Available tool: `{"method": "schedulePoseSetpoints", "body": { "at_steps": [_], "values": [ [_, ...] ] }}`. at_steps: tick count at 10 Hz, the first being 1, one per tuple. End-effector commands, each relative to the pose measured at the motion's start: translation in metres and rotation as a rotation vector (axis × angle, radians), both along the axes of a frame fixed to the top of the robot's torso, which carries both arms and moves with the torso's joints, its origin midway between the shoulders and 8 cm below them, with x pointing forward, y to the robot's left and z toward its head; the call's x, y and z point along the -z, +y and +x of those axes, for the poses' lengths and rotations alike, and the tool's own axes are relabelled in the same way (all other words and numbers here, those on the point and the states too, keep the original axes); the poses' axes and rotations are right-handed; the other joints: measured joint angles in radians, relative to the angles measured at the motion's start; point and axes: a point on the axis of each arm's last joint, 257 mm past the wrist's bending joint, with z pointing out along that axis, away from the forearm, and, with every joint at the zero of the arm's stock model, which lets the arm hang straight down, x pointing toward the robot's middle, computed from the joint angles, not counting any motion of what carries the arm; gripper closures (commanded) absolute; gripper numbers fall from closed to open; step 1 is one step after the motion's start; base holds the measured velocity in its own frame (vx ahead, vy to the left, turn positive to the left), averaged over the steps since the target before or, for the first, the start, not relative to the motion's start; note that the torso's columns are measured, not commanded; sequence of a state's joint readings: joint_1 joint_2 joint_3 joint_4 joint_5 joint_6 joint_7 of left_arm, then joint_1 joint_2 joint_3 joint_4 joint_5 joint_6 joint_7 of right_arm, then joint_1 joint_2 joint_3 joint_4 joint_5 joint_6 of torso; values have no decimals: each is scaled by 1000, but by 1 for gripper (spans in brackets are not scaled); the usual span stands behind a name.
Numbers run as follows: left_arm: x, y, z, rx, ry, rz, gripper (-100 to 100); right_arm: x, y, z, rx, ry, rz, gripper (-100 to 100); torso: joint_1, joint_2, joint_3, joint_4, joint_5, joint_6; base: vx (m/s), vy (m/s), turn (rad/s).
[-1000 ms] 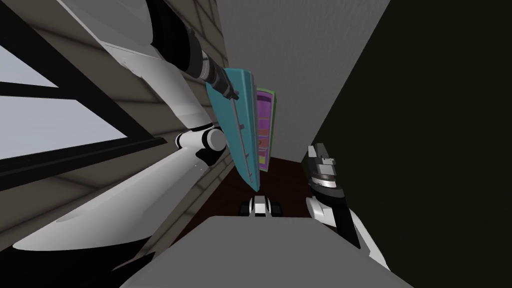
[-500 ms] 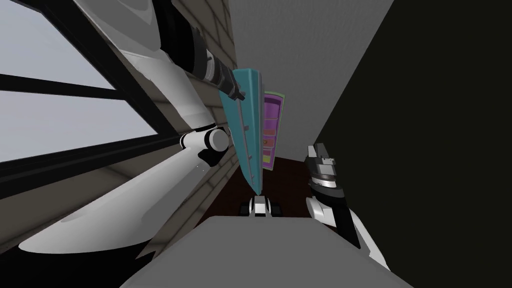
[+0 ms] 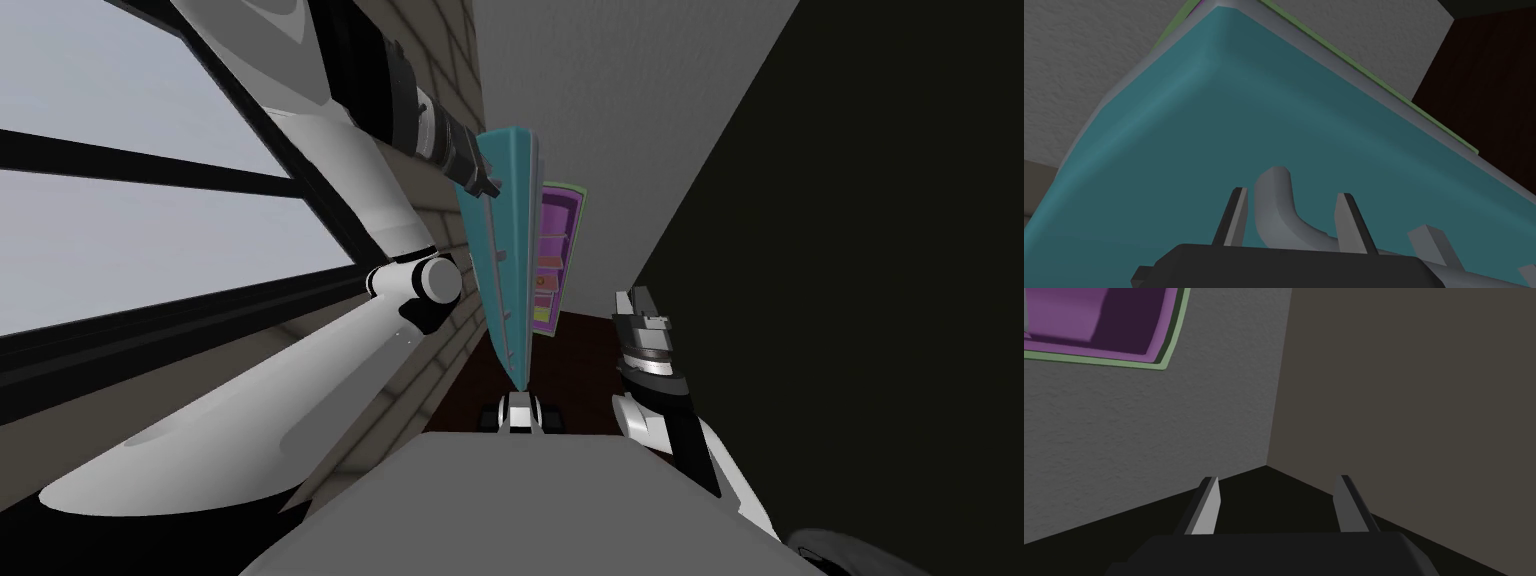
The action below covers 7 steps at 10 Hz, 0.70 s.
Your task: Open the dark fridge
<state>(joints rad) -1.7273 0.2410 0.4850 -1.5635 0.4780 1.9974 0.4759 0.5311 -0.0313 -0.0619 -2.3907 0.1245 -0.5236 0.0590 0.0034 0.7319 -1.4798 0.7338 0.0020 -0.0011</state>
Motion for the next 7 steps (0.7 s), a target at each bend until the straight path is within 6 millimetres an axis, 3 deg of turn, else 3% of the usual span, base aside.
{"method": "schedulePoseSetpoints", "body": {
  "at_steps": [1,2,7],
  "values": [
    [-1,-5,-3,25,1,0,100,0,0,0,0,0,0,0,-2,0,0,0,-1,1,-43,127,-16],
    [0,-15,-8,65,3,1,100,0,0,0,0,0,0,0,-11,-2,-2,0,-4,1,-25,178,-5],
    [1,-41,-23,171,7,1,100,0,0,0,0,0,0,0,0,-3,-3,0,1,-1,-11,262,-37]
  ]
}}
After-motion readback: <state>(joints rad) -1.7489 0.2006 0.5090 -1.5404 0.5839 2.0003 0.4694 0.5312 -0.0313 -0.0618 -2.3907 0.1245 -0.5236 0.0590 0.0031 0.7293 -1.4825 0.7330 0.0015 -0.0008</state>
